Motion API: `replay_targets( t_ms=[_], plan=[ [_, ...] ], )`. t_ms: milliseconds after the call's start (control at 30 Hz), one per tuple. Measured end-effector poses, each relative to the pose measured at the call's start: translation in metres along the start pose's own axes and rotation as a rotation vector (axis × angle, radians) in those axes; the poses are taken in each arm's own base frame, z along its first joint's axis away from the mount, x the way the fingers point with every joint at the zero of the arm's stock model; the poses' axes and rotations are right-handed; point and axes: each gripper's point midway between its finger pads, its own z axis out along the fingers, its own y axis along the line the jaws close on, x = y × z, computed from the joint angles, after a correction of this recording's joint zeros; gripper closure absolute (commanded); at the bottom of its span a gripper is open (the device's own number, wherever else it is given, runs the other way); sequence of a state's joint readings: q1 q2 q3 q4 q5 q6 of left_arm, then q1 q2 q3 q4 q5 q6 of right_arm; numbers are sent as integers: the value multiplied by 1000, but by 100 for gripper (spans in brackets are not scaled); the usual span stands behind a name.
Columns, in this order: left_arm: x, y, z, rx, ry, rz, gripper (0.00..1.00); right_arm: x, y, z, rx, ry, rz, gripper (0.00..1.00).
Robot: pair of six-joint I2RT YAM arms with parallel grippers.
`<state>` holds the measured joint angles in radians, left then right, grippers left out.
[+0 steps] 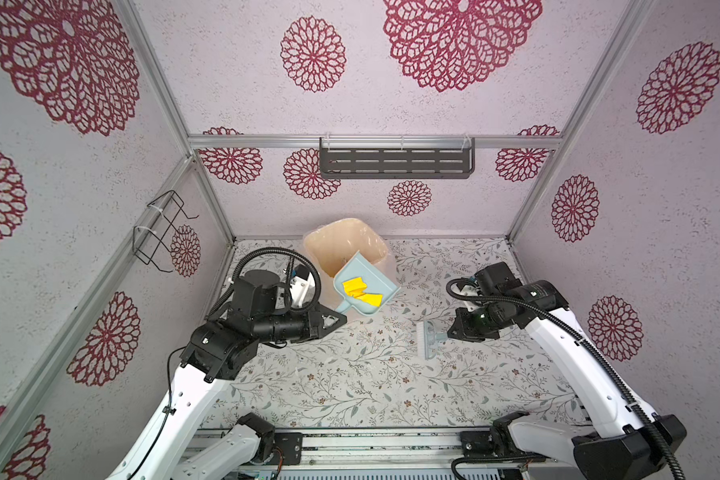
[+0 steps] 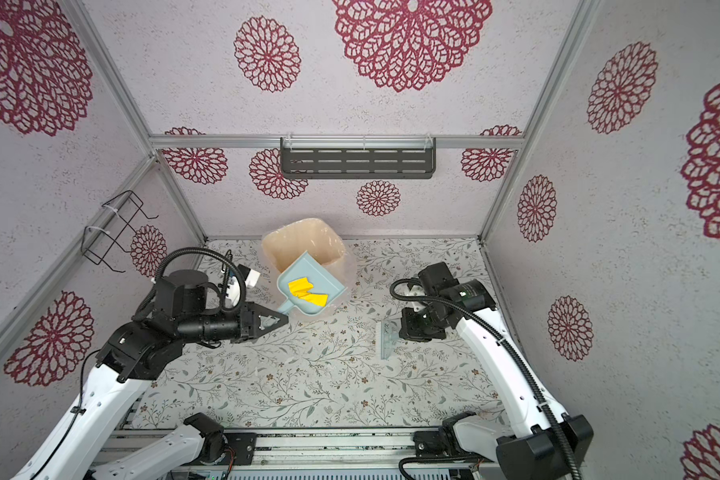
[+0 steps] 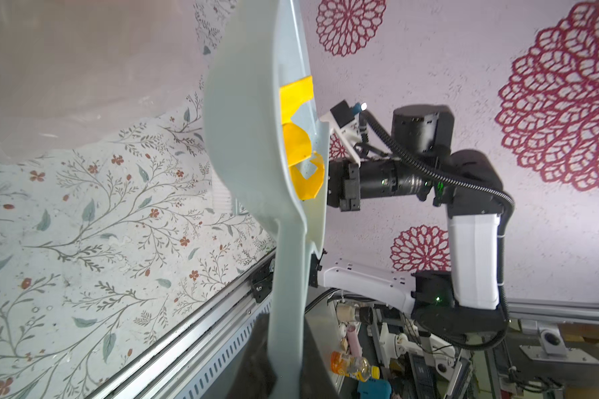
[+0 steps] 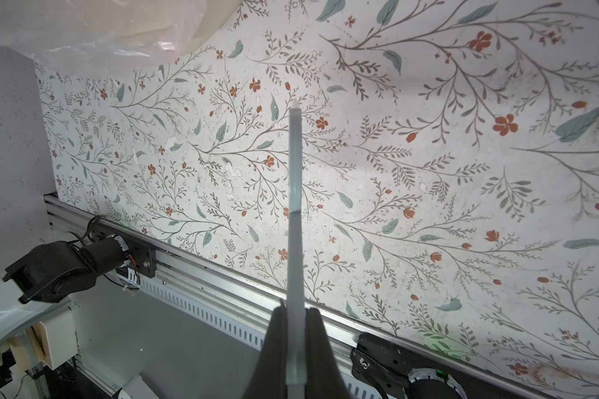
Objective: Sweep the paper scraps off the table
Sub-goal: 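Lift the dustpan toward the cream bin with left gripper while right brush withdraws, then tip the dustpan over the cream bin with the left gripper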
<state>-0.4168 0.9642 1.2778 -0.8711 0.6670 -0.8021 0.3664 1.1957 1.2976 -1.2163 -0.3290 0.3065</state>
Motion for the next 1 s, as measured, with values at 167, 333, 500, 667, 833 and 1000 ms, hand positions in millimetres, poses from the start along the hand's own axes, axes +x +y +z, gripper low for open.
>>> replay_targets(
  t_ms=[167, 333, 500, 667, 833, 1000],
  plan=[
    [-36, 12, -8, -31, -53, -42, 100, 2, 4, -5, -25, -13, -6, 100],
    [-75, 23, -15, -75, -85, -36, 100, 4, 7, -7, -46, -22, -10, 100],
    [-101, 42, -10, -160, -60, -6, 100, 9, 8, -3, -60, -9, -8, 100],
    [-119, 68, 3, -254, -9, 16, 100, 11, 7, 2, -75, 0, -5, 100],
    [-132, 82, 4, -331, 18, 54, 100, 12, 8, 4, -90, 6, -4, 100],
    [-144, 89, 1, -414, 24, 111, 100, 15, 7, 9, -98, 21, -9, 100]
  ],
)
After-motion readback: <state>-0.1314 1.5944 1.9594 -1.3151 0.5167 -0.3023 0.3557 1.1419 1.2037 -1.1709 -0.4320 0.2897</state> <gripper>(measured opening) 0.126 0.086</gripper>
